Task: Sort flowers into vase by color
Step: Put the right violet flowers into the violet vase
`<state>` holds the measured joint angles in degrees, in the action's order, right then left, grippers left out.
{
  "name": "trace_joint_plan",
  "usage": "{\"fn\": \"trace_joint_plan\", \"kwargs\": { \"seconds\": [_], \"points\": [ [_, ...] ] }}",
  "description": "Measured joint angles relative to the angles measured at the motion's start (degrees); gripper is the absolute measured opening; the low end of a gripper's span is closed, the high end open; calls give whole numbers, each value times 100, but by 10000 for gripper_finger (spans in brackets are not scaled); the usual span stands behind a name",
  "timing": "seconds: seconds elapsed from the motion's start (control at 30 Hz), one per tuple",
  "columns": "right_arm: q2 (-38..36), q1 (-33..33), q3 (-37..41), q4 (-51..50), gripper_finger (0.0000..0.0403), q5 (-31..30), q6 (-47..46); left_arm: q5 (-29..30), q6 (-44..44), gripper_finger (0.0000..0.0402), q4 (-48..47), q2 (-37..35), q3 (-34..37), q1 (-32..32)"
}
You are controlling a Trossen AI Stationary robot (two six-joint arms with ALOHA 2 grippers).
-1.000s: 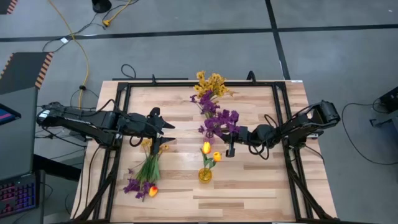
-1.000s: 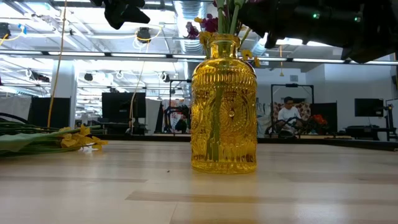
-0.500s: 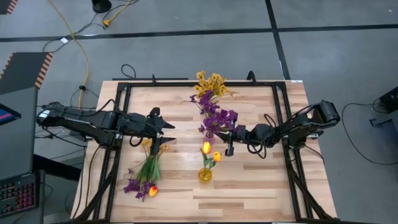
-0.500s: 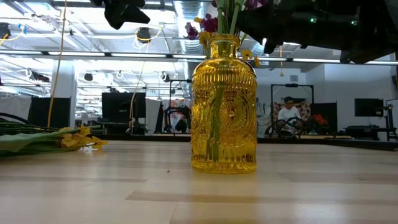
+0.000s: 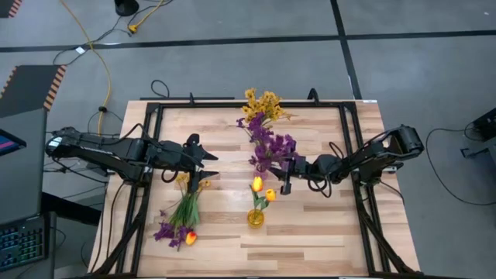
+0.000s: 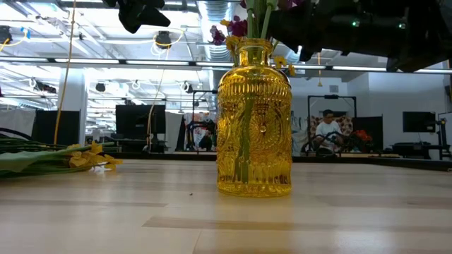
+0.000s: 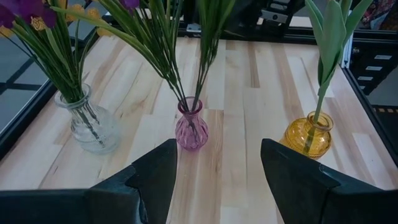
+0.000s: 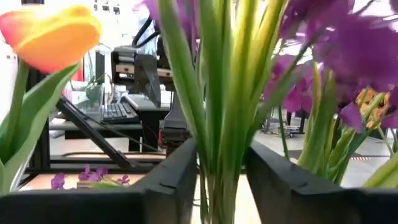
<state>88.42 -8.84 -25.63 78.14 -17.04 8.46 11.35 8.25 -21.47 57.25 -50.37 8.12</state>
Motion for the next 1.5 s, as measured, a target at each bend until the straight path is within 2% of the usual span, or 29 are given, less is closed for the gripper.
{"fn": "trace_joint_plan", "kwargs": {
  "seconds": [0.17,0.3,1.03,1.5],
  "points": [
    [-2,0,0,-122,219,1,-186,-2,90,219,0,0,-2,-2],
    [-2,0,2,-124,239,0,-200,-2,99,219,0,0,-2,-2],
    [-93,-4,2,-773,240,-141,-412,-44,165,219,-2,0,-1,-1],
    [-1523,-2,2,-3122,240,-306,-397,-46,164,219,-7,0,0,-2]
  ]
}}
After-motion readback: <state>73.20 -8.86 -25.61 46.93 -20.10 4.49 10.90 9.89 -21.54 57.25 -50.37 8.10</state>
